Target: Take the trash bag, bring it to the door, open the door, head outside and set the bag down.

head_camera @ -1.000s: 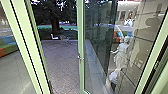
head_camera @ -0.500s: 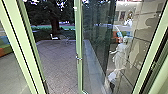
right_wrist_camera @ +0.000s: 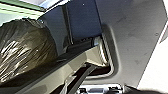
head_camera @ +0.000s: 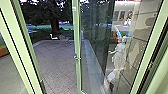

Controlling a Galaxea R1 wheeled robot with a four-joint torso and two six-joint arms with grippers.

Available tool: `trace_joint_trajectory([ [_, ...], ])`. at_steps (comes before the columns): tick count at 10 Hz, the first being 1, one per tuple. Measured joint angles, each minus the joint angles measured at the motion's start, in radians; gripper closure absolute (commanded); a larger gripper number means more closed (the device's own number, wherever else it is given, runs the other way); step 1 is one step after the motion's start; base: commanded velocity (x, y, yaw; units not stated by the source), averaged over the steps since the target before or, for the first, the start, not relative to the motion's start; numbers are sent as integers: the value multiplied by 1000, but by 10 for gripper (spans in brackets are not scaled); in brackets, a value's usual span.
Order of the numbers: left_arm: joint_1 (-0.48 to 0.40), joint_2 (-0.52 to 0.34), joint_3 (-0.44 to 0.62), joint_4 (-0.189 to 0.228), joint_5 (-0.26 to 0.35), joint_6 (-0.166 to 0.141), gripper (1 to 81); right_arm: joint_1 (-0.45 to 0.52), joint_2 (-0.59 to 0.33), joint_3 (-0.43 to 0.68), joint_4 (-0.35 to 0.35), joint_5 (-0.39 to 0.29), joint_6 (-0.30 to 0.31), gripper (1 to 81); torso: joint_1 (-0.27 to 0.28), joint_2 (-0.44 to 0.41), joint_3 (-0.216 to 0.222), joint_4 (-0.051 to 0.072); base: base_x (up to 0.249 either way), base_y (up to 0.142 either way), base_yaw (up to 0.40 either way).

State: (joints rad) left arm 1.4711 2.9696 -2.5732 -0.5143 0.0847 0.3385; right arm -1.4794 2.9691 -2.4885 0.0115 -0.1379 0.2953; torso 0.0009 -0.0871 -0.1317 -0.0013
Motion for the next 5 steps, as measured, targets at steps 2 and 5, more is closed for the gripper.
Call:
trace_joint_trajectory([
  [2, 0, -3, 0, 0, 0, 0, 811, 0, 5, 0, 0, 0, 0, 10, 0, 0, 0, 0, 0, 0, 0],
  [5, 0, -3, 0, 0, 0, 0, 811, 0, 5, 0, 0, -1, 0, 10, 0, 0, 0, 0, 0, 0, 0],
])
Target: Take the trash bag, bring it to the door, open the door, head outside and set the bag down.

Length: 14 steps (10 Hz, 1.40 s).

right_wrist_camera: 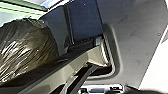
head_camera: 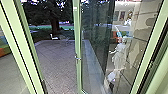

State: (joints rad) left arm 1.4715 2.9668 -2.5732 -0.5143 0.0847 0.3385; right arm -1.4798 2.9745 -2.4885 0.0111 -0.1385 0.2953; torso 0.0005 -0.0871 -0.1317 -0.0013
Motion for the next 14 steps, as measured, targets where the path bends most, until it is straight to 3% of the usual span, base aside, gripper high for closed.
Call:
trace_joint_trajectory([
  [14, 1, 0, 0, 0, 0, 0, 811, -3, 7, -8, -8, 5, 0, 10, 0, 0, 0, 0, 61, 0, 0],
])
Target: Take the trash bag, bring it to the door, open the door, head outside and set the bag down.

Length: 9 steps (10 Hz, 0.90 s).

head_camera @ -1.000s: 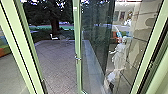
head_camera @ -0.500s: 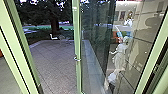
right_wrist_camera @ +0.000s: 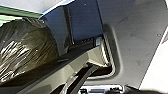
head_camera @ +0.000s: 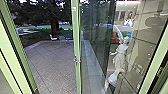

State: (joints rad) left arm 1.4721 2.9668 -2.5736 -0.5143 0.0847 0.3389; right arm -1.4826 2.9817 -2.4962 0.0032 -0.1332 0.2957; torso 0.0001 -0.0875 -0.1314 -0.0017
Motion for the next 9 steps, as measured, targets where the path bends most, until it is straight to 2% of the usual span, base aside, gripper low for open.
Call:
trace_joint_trajectory([
  [9, 3, 1, 0, 0, 0, 0, 811, -5, 4, -6, -2, -4, 0, 10, -1, 0, 0, 0, 74, 0, 0],
])
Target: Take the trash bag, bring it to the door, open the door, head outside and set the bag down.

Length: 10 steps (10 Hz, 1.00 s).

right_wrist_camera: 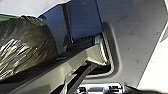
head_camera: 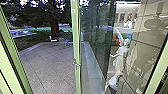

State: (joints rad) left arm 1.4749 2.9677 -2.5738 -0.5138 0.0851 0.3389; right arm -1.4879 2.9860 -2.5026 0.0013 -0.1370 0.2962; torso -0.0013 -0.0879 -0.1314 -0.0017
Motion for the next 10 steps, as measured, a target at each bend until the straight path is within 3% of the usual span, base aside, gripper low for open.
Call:
trace_joint_trajectory([
  [10, 0, 0, -1, 0, 0, 0, 811, -3, -2, -2, -2, -5, -1, 10, 1, -1, 1, 0, 76, 0, 0],
])
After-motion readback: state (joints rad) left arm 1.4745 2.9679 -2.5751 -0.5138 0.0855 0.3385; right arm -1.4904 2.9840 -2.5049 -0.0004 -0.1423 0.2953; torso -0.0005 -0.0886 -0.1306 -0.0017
